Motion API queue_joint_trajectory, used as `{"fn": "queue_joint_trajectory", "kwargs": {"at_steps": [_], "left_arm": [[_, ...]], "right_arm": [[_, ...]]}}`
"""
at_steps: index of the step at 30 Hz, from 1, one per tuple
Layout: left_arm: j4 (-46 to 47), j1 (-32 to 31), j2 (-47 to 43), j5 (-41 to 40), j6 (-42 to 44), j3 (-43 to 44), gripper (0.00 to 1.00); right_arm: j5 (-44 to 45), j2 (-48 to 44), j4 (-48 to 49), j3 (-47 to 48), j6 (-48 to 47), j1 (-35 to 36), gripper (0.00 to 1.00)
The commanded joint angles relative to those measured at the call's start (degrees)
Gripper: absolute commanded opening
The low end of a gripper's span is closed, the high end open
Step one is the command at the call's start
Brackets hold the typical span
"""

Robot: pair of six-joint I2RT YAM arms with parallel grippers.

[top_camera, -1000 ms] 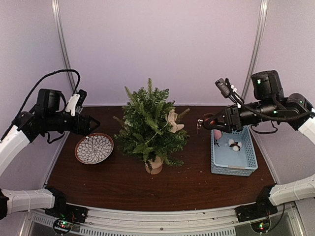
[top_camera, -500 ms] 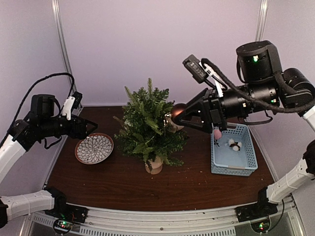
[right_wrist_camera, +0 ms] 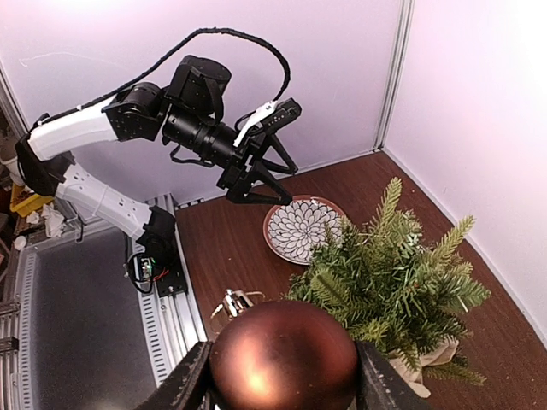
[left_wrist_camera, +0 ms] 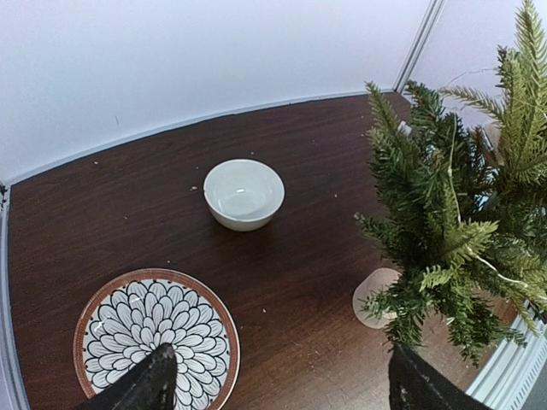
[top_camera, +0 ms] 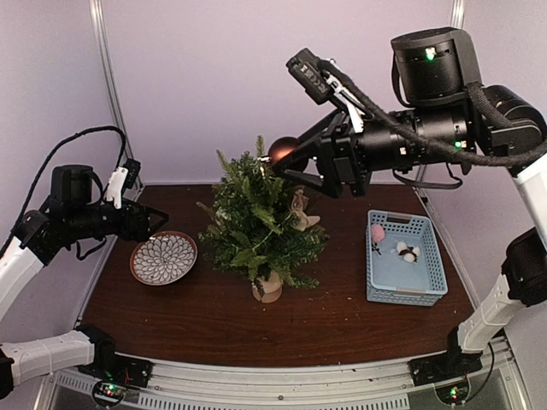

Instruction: Decorate the small christmas tree

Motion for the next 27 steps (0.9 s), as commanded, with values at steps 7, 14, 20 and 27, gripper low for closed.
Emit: {"fn": "queue_joint_trajectory", "kwargs": {"at_steps": [7, 14, 20, 27], "left_arm": [[3.6, 0.3, -1.4, -0.9, -1.6, -1.7, 0.85], [4.1, 0.3, -2.4, -1.1, -2.1, -3.1, 0.85], [4.3, 0.3, -2.5, -1.6, -1.5, -3.5, 0.86], [4.4, 0.3, -1.9, -1.9, -1.0, -3.4, 0.86]], "right_arm": [[2.6, 5.9, 4.3, 4.8, -6.3, 0.2, 0.26], [3.5, 9.2, 5.6, 7.5, -7.1, 0.1, 0.26], [5.1, 10.5, 6.2, 7.9, -8.0, -0.4, 0.26], [7.8, 11.6, 4.1, 8.6, -7.9, -1.5, 0.26]]}}
